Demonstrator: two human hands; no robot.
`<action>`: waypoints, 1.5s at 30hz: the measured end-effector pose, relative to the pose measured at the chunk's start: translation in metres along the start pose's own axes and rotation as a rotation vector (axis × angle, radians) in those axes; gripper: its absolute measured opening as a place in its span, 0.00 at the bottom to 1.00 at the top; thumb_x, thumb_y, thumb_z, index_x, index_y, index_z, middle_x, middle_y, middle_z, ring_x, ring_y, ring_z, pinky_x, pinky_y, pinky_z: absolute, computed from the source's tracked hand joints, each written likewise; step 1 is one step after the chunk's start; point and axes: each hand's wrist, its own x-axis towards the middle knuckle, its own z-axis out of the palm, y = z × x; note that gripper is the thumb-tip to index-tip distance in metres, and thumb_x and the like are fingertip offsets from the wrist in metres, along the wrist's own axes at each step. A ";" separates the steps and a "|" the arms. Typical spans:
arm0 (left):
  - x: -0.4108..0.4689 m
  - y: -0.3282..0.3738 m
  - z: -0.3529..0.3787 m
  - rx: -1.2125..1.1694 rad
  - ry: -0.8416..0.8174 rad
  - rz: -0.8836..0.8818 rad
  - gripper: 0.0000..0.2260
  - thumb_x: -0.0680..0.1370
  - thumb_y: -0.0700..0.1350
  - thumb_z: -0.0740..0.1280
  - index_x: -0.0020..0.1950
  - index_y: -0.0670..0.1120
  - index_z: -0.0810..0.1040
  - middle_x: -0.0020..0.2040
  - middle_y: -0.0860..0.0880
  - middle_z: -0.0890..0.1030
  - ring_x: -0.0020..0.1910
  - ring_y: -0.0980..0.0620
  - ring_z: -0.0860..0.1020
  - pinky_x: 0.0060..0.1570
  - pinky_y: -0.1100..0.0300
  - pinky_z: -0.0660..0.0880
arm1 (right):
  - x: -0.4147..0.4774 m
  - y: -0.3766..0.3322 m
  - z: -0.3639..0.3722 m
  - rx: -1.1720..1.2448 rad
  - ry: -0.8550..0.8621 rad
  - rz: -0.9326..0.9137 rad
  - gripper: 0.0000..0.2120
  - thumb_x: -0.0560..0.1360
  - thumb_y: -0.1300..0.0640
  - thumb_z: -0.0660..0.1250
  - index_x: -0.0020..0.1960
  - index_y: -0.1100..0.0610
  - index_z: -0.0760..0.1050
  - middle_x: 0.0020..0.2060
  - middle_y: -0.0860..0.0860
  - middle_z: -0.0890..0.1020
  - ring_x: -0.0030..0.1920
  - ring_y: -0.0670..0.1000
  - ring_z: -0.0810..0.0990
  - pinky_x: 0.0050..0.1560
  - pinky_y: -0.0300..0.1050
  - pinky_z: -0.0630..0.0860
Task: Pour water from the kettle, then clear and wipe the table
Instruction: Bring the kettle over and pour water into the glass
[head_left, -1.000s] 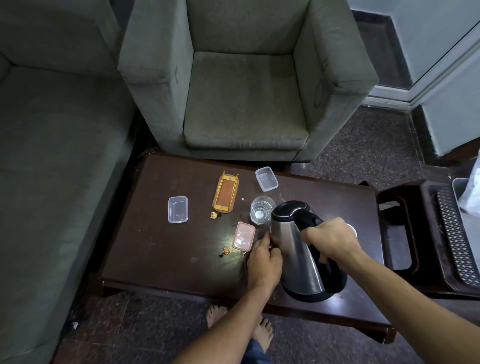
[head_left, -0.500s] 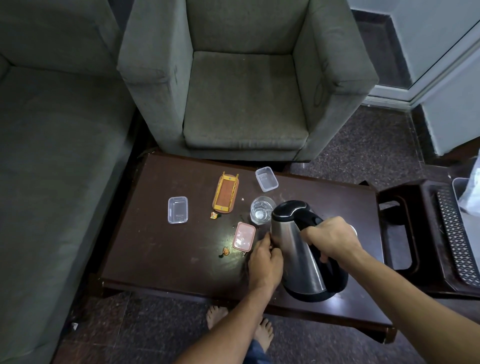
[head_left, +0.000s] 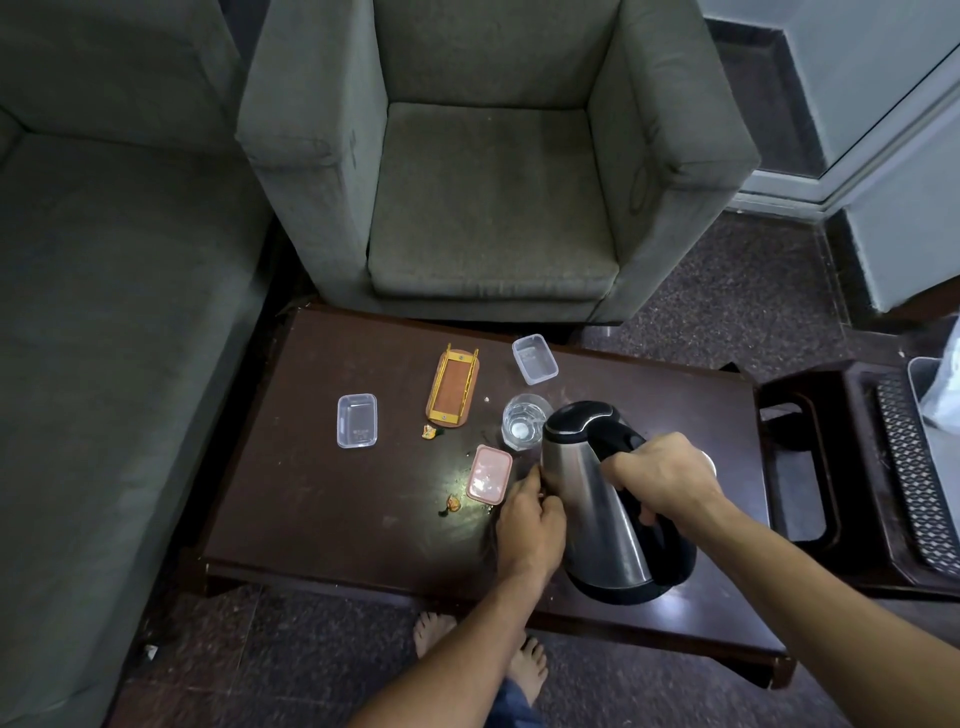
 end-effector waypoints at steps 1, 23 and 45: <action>0.000 0.000 0.000 0.000 0.001 0.002 0.20 0.77 0.38 0.60 0.69 0.46 0.78 0.61 0.42 0.82 0.62 0.40 0.78 0.65 0.42 0.74 | 0.000 0.000 0.000 -0.002 0.000 -0.001 0.09 0.61 0.52 0.65 0.26 0.56 0.75 0.20 0.56 0.81 0.21 0.52 0.81 0.28 0.38 0.73; -0.002 0.003 -0.002 0.029 -0.015 -0.012 0.21 0.77 0.39 0.59 0.69 0.49 0.77 0.60 0.43 0.83 0.61 0.40 0.79 0.64 0.43 0.75 | 0.001 0.000 0.000 0.000 -0.003 -0.010 0.10 0.62 0.53 0.67 0.25 0.57 0.74 0.21 0.57 0.81 0.20 0.54 0.81 0.26 0.38 0.71; -0.006 0.004 -0.001 0.030 -0.001 -0.014 0.21 0.78 0.39 0.60 0.70 0.48 0.77 0.62 0.43 0.82 0.62 0.41 0.78 0.65 0.43 0.74 | -0.003 -0.001 -0.002 -0.023 -0.010 0.003 0.09 0.63 0.53 0.66 0.27 0.57 0.75 0.21 0.55 0.81 0.19 0.52 0.80 0.26 0.38 0.71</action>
